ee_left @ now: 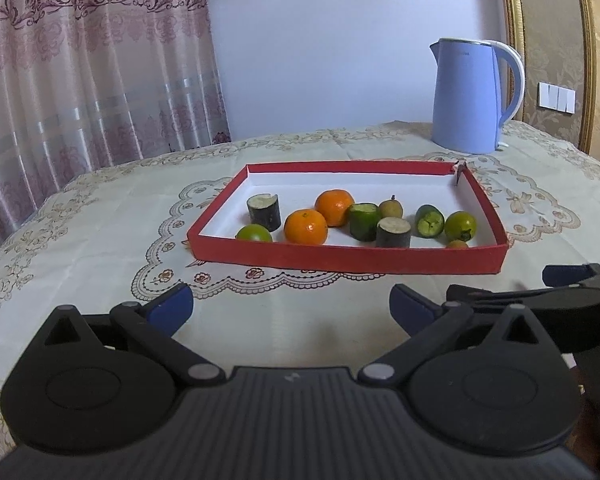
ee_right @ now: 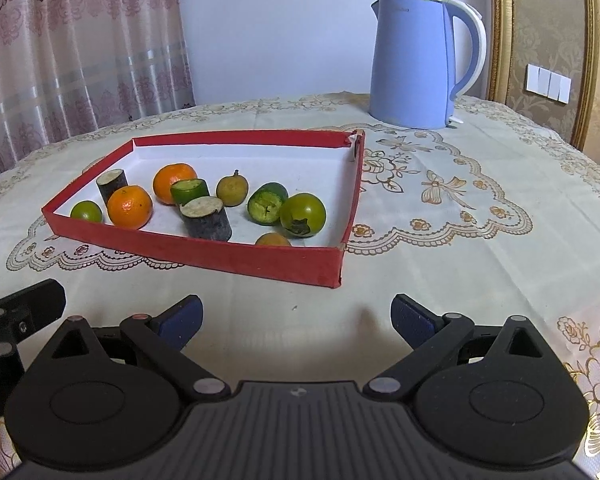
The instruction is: Organize fruits
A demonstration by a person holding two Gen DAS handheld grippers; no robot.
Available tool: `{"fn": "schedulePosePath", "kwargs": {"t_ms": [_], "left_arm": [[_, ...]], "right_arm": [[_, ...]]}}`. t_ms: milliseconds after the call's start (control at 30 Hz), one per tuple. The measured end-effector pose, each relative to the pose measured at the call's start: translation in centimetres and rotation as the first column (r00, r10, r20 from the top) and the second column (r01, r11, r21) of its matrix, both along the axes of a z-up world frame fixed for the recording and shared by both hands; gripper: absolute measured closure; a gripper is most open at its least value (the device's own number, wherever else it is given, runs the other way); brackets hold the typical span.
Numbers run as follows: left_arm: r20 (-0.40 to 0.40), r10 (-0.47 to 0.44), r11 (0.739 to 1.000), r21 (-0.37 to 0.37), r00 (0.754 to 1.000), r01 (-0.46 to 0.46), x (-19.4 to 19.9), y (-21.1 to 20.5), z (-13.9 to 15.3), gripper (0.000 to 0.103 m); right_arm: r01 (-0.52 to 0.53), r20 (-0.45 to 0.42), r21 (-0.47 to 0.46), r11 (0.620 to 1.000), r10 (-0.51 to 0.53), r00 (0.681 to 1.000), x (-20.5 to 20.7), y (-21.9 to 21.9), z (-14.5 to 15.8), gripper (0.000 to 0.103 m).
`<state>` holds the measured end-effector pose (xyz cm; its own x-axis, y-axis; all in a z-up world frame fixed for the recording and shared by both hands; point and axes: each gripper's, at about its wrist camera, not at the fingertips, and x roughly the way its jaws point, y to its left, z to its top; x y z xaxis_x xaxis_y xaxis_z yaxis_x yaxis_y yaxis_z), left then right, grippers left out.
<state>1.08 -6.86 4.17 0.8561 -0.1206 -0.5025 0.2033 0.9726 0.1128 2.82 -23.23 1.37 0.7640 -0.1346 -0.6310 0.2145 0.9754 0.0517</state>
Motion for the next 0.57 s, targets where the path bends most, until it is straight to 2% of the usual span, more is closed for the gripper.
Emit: {"fn": "schedulePosePath", "kwargs": {"t_ms": [267, 567], "left_arm": [[0.012, -0.011, 1.0, -0.01, 1.0, 0.012, -0.11, -0.09, -0.05, 0.0], [-0.014, -0.013, 0.999, -0.029, 1.0, 0.013, 0.34, 0.19, -0.49, 0.0]], "right_arm": [[0.002, -0.004, -0.007, 1.0, -0.002, 1.0, 0.18, 0.0, -0.13, 0.002], [-0.004, -0.001, -0.023, 1.0, 0.004, 1.0, 0.16, 0.33, -0.18, 0.002]]}}
